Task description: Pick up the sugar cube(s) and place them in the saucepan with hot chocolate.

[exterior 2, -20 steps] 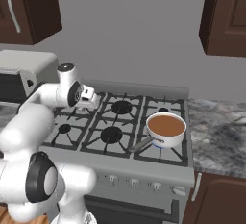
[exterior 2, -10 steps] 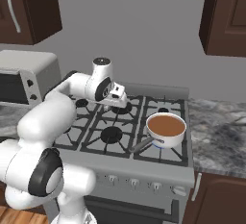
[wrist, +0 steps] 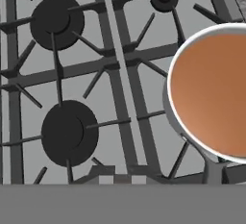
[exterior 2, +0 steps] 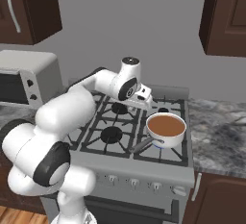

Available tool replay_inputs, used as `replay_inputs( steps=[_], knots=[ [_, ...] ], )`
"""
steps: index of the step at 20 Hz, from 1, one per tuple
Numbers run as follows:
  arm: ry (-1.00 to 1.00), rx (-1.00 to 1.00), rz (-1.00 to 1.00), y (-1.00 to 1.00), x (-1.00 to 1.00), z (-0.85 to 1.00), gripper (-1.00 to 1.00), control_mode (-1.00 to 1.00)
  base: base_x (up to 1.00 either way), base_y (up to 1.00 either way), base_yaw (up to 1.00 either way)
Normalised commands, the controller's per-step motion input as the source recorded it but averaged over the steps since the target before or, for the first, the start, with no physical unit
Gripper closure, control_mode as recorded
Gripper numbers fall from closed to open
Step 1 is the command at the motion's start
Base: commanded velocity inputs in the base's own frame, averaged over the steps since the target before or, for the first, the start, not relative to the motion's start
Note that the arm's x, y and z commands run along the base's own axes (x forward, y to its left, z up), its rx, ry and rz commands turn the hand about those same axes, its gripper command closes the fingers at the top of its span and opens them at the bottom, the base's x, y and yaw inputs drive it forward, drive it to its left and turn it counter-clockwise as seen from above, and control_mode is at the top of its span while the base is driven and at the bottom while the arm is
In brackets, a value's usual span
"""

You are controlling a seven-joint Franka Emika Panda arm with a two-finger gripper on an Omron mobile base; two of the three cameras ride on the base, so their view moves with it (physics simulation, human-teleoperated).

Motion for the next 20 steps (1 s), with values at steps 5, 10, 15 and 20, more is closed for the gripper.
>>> replay_inputs(
  steps=[5,10,15,20],
  knots=[
    [0.0,0.0,-0.1,-0.73,0.0,-0.01,1.0,-1.0,0.0,0.0,0.0],
    [0.01,-0.01,-0.09,-0.47,0.07,-0.24,1.0,-1.0,0.0,0.0,0.0],
    [0.03,0.0,-0.08,-0.39,0.17,-0.19,1.0,-1.0,0.0,0.0,0.0],
    [0.01,0.0,0.0,-0.43,0.03,-0.18,1.0,-1.0,0.0,0.0,0.0]
  ],
)
